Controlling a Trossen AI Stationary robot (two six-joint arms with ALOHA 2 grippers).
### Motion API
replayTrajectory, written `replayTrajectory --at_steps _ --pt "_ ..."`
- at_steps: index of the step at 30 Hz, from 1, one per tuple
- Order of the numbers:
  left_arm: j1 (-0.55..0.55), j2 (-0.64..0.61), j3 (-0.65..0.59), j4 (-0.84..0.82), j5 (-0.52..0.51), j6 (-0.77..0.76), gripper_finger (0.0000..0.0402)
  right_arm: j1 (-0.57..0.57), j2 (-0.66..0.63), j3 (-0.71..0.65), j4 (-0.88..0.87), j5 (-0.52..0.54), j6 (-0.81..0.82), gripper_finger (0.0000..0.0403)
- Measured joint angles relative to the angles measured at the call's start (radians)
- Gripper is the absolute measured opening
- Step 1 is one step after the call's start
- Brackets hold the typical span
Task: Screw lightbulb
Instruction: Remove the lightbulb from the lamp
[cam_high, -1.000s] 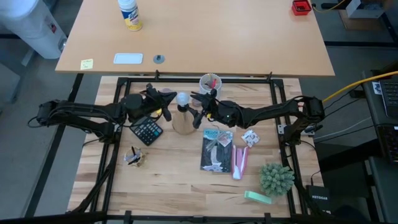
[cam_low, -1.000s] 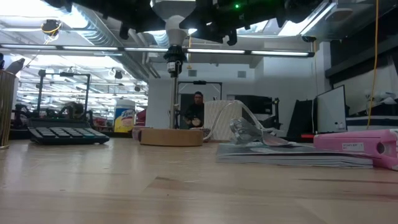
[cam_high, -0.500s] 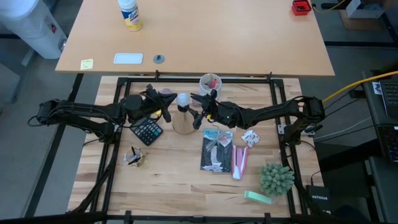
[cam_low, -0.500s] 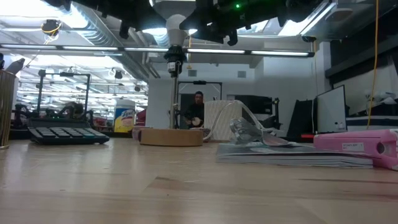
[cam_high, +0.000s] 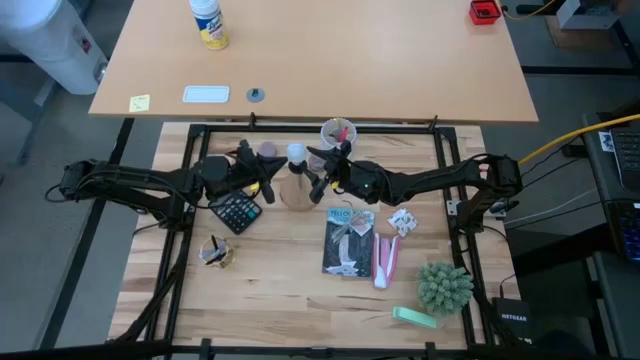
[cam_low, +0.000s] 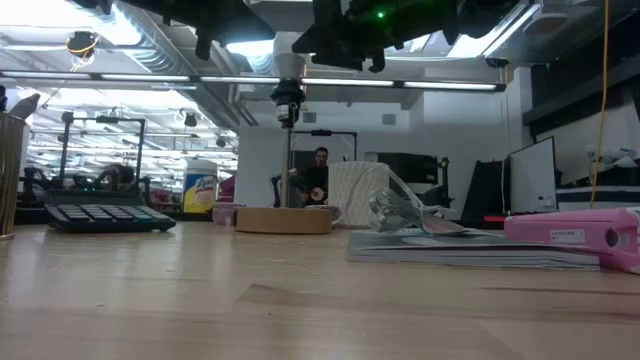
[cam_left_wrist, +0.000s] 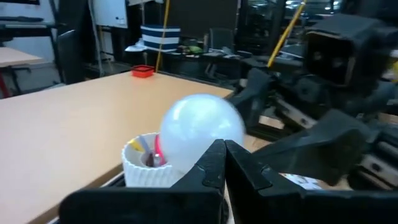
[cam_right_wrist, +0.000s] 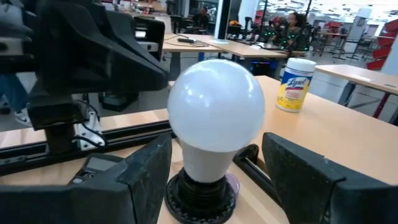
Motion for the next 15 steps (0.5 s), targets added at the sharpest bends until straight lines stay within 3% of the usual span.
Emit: replayTrajectory --at_steps 15 --pt "0.052 0.000 0.000 0.151 -0.075 0.139 0.0001 0.002 0.000 0.000 -0.014 -0.019 0.003 0.0255"
